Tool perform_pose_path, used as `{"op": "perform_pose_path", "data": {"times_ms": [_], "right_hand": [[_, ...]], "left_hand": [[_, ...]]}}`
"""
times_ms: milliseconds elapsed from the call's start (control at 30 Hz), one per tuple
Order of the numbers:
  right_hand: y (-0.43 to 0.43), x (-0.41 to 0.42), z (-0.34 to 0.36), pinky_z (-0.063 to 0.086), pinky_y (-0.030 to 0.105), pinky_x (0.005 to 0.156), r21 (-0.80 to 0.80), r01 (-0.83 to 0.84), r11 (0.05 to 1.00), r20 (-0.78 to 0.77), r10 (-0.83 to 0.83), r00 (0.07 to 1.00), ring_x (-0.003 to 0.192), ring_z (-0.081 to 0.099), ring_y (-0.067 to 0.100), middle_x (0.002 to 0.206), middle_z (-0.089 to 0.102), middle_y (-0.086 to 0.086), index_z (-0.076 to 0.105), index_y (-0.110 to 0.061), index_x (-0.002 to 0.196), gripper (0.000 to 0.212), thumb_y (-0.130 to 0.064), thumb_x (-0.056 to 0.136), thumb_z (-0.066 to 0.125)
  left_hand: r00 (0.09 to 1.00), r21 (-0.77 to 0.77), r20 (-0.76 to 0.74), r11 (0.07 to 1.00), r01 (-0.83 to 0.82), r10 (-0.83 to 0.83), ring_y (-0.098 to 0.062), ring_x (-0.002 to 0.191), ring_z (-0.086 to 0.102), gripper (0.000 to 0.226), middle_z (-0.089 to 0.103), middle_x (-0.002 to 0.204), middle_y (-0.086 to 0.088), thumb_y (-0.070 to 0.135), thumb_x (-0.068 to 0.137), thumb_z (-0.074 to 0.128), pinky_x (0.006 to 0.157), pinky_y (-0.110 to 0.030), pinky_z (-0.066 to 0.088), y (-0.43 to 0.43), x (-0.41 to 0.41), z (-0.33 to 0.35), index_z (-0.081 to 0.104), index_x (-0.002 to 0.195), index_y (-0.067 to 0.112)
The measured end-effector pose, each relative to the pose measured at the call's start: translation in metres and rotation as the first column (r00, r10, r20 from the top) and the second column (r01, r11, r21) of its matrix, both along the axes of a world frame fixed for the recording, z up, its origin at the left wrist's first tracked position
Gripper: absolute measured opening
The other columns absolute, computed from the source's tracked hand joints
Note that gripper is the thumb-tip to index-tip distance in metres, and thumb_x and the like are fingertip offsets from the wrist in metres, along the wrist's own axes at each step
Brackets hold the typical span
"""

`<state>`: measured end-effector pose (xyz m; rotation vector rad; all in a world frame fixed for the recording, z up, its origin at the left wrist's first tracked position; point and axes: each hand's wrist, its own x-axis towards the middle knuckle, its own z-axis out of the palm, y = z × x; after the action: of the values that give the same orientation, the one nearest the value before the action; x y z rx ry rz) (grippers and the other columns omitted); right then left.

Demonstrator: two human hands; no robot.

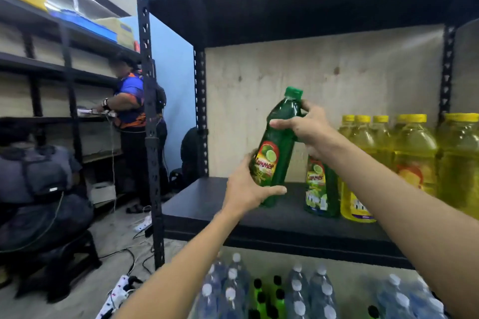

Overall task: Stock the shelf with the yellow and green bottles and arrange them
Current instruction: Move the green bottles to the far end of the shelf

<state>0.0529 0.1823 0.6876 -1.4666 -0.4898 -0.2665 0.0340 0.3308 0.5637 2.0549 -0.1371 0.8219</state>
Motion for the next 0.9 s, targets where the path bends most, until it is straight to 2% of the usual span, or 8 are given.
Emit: {"op": "perform_pose_path", "data": {"times_ms": [67, 133, 333, 433, 500, 667, 800, 900], "right_hand": [[0.033, 0.037, 0.001, 0.059, 0.042, 0.085, -0.018, -0.058, 0.998, -0.002, 0.058, 0.998, 0.096, 0.070, 0.025, 0.112, 0.071, 0.010, 0.055, -0.013, 0.127, 0.073, 0.003, 0.063, 0.088], [0.066, 0.072, -0.002, 0.060, 0.038, 0.081, -0.083, -0.103, 0.991, 0.029, 0.106, 0.994, 0.093, 0.069, 0.022, 0.105, 0.071, 0.005, 0.057, -0.013, 0.121, 0.066, 0.003, 0.065, 0.087], [0.149, 0.157, -0.012, 0.059, 0.041, 0.086, -0.312, -0.200, 0.929, -0.004, 0.209, 0.978, 0.097, 0.068, 0.026, 0.105, 0.069, 0.004, 0.056, -0.014, 0.126, 0.058, 0.003, 0.076, 0.080], [0.178, 0.186, -0.015, 0.057, 0.045, 0.091, -0.366, -0.201, 0.909, -0.003, 0.215, 0.977, 0.102, 0.067, 0.030, 0.110, 0.068, 0.008, 0.052, -0.015, 0.135, 0.071, 0.005, 0.074, 0.081], [0.193, 0.201, -0.019, 0.056, 0.047, 0.094, -0.389, -0.174, 0.905, 0.015, 0.195, 0.981, 0.106, 0.065, 0.031, 0.116, 0.067, 0.010, 0.050, -0.012, 0.138, 0.075, 0.004, 0.072, 0.082], [0.224, 0.231, -0.032, 0.057, 0.045, 0.093, -0.389, -0.069, 0.918, 0.081, 0.109, 0.991, 0.105, 0.066, 0.028, 0.117, 0.069, 0.008, 0.056, -0.015, 0.133, 0.071, -0.003, 0.070, 0.086], [0.236, 0.248, -0.041, 0.057, 0.040, 0.085, -0.354, -0.032, 0.935, 0.078, 0.063, 0.995, 0.105, 0.066, 0.028, 0.116, 0.068, 0.005, 0.058, -0.022, 0.128, 0.060, -0.010, 0.075, 0.084], [0.238, 0.255, -0.044, 0.047, 0.036, 0.074, -0.348, -0.005, 0.937, 0.048, 0.023, 0.999, 0.108, 0.063, 0.028, 0.122, 0.065, 0.004, 0.056, -0.021, 0.132, 0.058, -0.013, 0.081, 0.080]], "left_hand": [[1.000, 0.010, -0.013, 1.000, -0.009, 0.010, -0.004, 0.109, 0.061, 0.109, 0.061, 0.122, 0.015, 0.047, 0.048, 0.095, 0.087, -0.017, 0.052, 0.037, 0.030, -0.001, 0.038, 0.140, 0.033], [0.992, 0.029, 0.011, 0.992, -0.125, 0.125, -0.003, 0.102, 0.059, 0.109, 0.060, 0.115, 0.014, 0.043, 0.047, 0.096, 0.076, -0.005, 0.043, 0.064, 0.062, -0.002, 0.041, 0.139, 0.028], [0.939, -0.024, -0.042, 0.939, -0.343, 0.341, -0.016, 0.098, 0.063, 0.098, 0.066, 0.108, 0.003, 0.042, 0.040, 0.099, 0.086, -0.030, 0.054, 0.123, 0.156, -0.017, 0.049, 0.122, 0.021], [0.924, -0.051, -0.084, 0.924, -0.379, 0.374, -0.020, 0.103, 0.062, 0.089, 0.062, 0.107, 0.001, 0.041, 0.042, 0.099, 0.092, -0.039, 0.054, 0.136, 0.185, -0.018, 0.046, 0.110, 0.021], [0.912, -0.062, -0.131, 0.915, -0.398, 0.388, -0.023, 0.108, 0.060, 0.086, 0.060, 0.111, -0.001, 0.040, 0.045, 0.098, 0.094, -0.040, 0.053, 0.142, 0.201, -0.020, 0.043, 0.109, 0.020], [0.884, -0.151, -0.244, 0.884, -0.442, 0.400, -0.030, 0.120, 0.054, 0.093, 0.055, 0.124, -0.009, 0.030, 0.053, 0.097, 0.097, -0.042, 0.048, 0.156, 0.228, -0.015, 0.042, 0.125, 0.012], [0.879, -0.135, -0.280, 0.891, -0.433, 0.385, -0.022, 0.107, 0.055, 0.077, 0.054, 0.108, -0.004, 0.030, 0.057, 0.096, 0.093, -0.038, 0.049, 0.167, 0.241, -0.020, 0.044, 0.113, 0.015], [0.886, -0.106, -0.294, 0.909, -0.402, 0.358, -0.018, 0.095, 0.048, 0.073, 0.052, 0.102, -0.001, 0.035, 0.059, 0.094, 0.089, -0.035, 0.049, 0.172, 0.248, -0.020, 0.047, 0.112, 0.017]]}}
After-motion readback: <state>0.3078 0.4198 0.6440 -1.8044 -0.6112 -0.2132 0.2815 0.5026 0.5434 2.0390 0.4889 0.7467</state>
